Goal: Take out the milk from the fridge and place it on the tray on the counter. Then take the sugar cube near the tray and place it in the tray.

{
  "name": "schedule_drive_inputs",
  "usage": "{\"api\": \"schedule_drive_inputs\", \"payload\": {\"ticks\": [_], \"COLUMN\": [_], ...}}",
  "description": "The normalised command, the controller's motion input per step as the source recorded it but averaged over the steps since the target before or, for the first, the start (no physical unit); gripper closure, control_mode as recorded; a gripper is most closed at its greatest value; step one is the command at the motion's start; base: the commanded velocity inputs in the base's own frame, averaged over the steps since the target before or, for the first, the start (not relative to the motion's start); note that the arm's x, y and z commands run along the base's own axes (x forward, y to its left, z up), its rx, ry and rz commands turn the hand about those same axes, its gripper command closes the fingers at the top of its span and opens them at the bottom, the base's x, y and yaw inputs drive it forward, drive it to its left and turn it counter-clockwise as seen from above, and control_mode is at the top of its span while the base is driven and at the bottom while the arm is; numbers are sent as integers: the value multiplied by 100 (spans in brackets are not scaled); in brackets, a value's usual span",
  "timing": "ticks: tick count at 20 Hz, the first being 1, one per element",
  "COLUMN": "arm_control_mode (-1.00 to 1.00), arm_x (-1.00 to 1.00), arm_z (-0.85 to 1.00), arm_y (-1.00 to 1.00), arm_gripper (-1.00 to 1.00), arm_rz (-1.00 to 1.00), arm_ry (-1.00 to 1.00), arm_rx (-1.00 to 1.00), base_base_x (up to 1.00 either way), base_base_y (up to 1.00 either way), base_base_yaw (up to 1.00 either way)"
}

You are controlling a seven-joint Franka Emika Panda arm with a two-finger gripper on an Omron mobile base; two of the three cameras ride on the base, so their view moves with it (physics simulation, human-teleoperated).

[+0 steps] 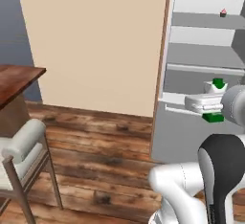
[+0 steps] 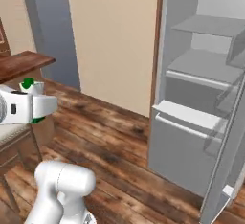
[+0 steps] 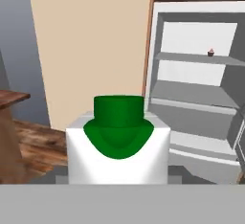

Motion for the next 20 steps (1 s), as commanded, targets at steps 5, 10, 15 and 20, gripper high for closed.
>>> {"api": "schedule_drive_inputs", "payload": {"ticks": [5, 10, 15, 20], "arm_control_mode": [100, 100, 100, 100], "arm_x": [0, 0, 0, 0], "arm_z": [0, 0, 0, 0], "arm_y": [0, 0, 0, 0], "arm_gripper": [100, 100, 100, 100], "arm_rz": [0, 0, 0, 0], "arm_ry": [0, 0, 0, 0], "arm_rx": [0, 0, 0, 0], "base_base_x": [-3, -1, -5, 0], "base_base_y": [0, 0, 16, 87], "base_base_yaw": [100, 100, 97, 68]}}
